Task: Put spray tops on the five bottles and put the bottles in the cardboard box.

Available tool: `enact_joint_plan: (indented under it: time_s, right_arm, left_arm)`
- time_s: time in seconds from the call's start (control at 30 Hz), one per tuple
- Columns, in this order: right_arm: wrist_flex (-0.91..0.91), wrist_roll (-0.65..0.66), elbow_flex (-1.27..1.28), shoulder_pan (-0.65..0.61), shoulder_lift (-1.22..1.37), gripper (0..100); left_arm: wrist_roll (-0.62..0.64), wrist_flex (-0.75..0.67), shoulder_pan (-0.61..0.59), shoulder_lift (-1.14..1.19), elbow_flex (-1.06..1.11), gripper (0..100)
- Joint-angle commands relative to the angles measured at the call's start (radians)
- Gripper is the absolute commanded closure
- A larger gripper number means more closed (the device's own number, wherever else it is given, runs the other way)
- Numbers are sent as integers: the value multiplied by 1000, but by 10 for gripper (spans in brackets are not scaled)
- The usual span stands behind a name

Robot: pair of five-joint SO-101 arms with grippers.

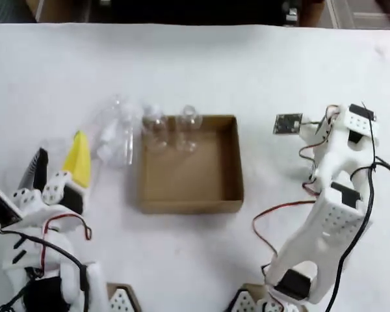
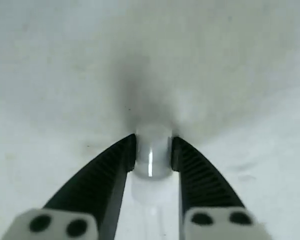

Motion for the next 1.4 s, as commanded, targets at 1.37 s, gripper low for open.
enact_joint_plan:
  time_s: [1.37]
  right_arm:
    - [-133,-1778,81,-1142,-974,982]
  left_arm:
    - [-204,273,631,1,-158,665]
